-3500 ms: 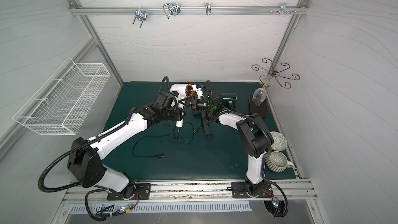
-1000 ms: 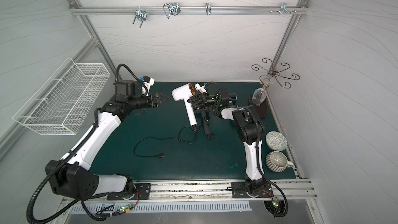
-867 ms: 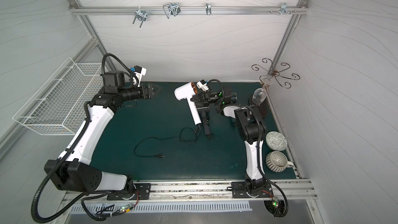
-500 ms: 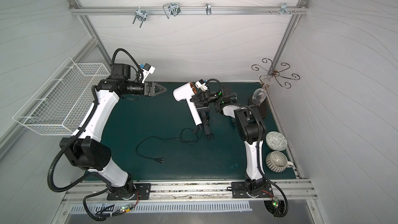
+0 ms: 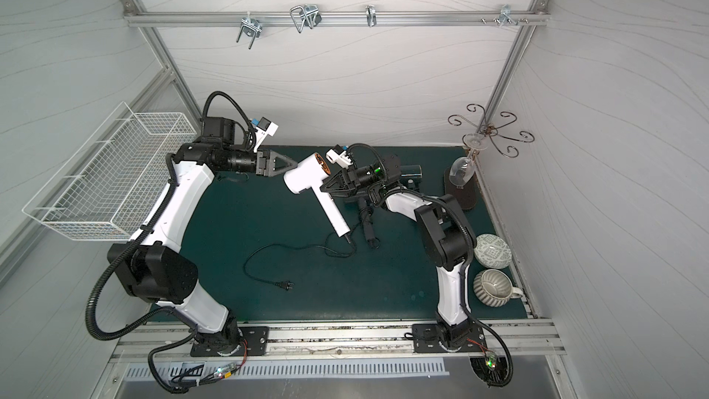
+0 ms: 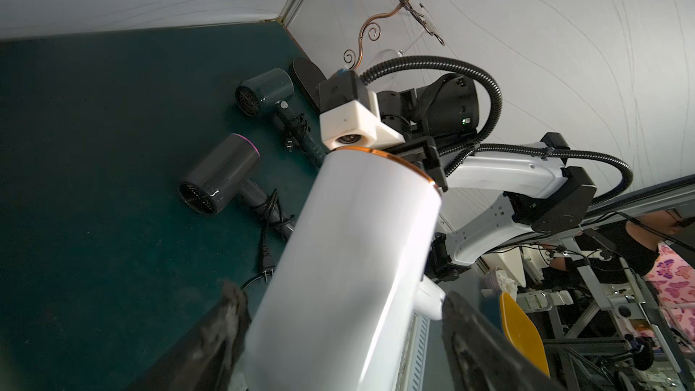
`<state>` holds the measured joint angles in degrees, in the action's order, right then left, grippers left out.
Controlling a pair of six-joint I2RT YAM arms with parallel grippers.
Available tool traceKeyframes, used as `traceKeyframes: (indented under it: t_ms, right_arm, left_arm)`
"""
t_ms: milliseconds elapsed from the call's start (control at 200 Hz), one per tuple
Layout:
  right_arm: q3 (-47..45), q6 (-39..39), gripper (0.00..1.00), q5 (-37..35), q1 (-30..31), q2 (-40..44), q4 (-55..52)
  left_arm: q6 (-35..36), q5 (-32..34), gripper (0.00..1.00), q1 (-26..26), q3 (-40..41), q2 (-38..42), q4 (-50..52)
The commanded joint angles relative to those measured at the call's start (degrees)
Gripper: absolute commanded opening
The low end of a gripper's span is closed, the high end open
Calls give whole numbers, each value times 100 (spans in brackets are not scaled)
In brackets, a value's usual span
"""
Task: Wrap the cord around the hair dryer
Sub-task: Pick up the hair dryer from the center of the board.
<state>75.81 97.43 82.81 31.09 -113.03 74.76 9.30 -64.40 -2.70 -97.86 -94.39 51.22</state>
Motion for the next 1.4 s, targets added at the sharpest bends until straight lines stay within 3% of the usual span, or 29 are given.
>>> traceKeyframes:
  t_ms: [0, 355, 750, 1396]
  right_arm:
    - [75, 549, 8, 1404, 97, 381, 495]
    - [321, 492, 7, 1564, 285, 232, 496]
    - [650, 459, 7, 1441, 154, -197, 495]
    - [881, 479, 6, 1352, -12, -469, 495]
  left_arm:
    - [283, -239, 84, -45, 125, 179, 27]
    - [-171, -688, 83, -573, 910, 711, -573]
    - [-506, -893, 64, -732, 1314, 799, -723]
    - [-818, -1317, 77, -1013, 1903, 1107, -723]
